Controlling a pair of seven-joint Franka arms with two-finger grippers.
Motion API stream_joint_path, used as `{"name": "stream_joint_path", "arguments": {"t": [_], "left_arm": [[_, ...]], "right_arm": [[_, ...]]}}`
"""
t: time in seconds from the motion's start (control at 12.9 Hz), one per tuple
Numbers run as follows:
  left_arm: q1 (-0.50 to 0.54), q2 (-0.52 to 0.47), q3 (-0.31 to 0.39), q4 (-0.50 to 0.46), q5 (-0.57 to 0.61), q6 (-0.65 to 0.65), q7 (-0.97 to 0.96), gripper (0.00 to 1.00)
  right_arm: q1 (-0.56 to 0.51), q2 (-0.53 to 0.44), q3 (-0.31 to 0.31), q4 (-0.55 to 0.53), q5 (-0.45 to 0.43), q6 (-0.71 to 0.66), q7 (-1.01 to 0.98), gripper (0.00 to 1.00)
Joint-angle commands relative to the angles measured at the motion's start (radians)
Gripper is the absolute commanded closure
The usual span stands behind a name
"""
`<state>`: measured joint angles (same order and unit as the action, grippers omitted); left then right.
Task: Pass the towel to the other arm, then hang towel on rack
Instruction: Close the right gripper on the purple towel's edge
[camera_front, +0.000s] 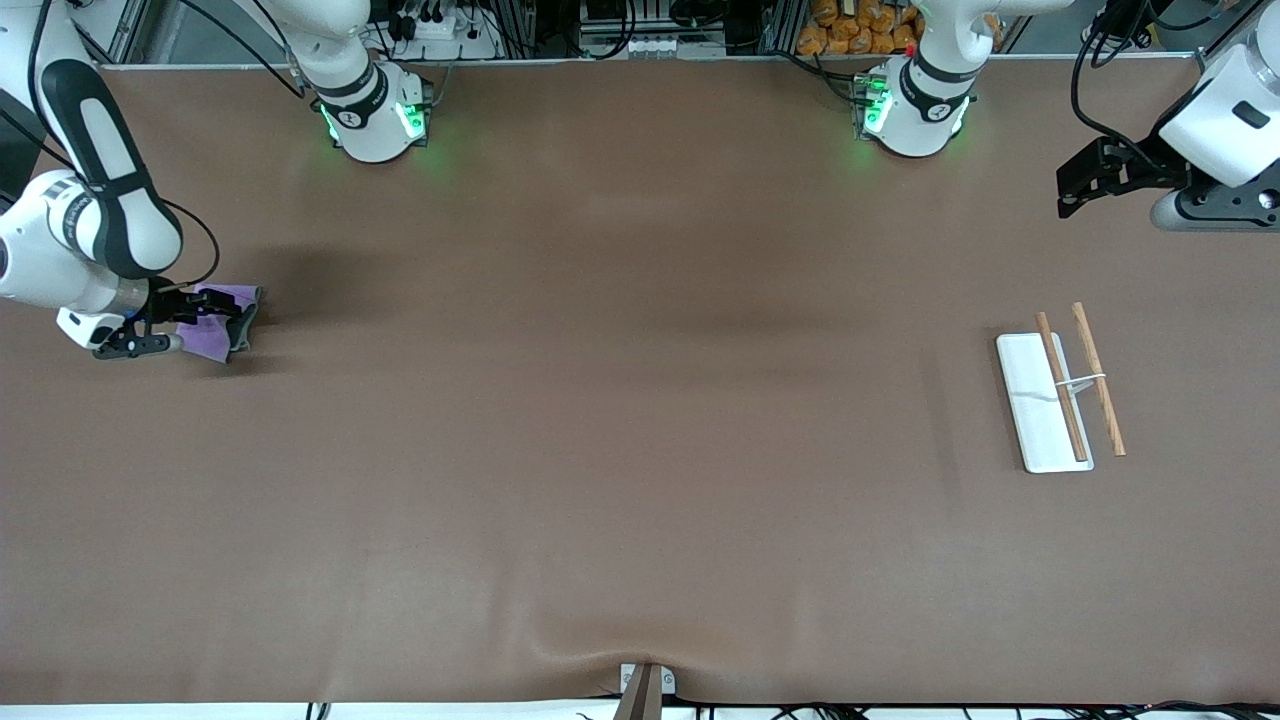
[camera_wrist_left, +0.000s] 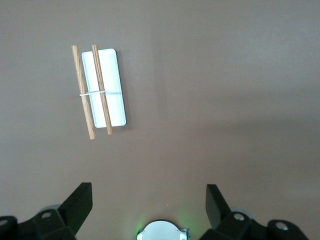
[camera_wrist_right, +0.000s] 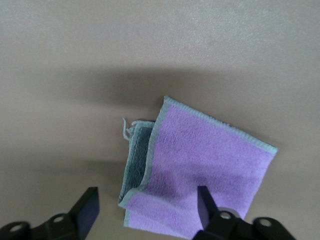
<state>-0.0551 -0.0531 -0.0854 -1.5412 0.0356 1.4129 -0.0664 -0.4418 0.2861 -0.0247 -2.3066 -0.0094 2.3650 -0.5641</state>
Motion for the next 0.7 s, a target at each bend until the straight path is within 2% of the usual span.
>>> {"name": "stream_joint_path", "arguments": {"t": [0.0,0.23,0.62], "left_arm": [[0.003,0.004,-0.002,0.007,0.009,0.014,-0.007,0.00],[0.003,-0.001,-0.002,0.001,0.007,0.008,-0.007,0.00],[0.006,0.005,-0.001,0.004,0.007,0.011,-0.004,0.00]], "right_arm": [[-0.017,0.007,0.014,-0.020,-0.021,0.026,-0.007,0.19],[-0.017,0.034,0.014,-0.020,-0.021,0.034,-0.007,0.28],[-0.026,0.044,0.014,-0.030,-0.021,0.046,-0.010,0.35]]}}
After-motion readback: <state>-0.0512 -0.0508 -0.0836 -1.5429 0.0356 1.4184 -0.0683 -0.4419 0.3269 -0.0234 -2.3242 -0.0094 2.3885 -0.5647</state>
